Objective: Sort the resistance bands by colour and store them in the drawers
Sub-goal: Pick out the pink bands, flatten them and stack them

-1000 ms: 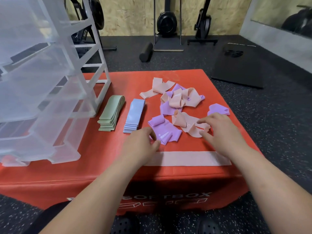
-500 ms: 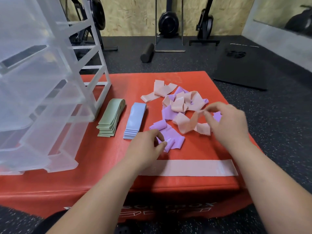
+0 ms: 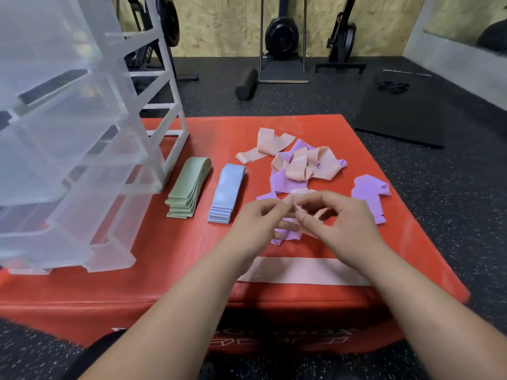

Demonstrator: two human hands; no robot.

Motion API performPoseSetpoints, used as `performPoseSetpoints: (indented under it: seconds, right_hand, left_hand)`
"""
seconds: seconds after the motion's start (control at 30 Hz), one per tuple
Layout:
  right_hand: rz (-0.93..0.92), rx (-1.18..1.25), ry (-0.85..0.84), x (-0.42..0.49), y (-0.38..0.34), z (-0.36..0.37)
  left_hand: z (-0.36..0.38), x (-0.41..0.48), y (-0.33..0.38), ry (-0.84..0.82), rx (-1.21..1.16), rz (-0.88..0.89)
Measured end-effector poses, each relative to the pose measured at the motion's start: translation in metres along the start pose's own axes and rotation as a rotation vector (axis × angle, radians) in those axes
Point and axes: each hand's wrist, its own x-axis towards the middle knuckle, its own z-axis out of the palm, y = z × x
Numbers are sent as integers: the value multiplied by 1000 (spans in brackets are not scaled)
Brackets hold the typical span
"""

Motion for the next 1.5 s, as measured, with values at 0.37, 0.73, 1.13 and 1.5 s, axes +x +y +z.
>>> performPoseSetpoints:
  seconds: [0.37,0.73,1.13,1.5]
  right_hand:
    - [64,-23,-92,9,13,-6]
    - [14,-217,-273,11,19,1]
    - [129,-546,-74,21,53,-64]
    - [353,-242,-143,9,62,-103]
  left_hand:
    - [-19,8,-15,54,252,162]
    - [-23,7,-12,89,362,380]
    - [-55,14,-9,556,269,377]
    - [-63,17,-14,640,341,277]
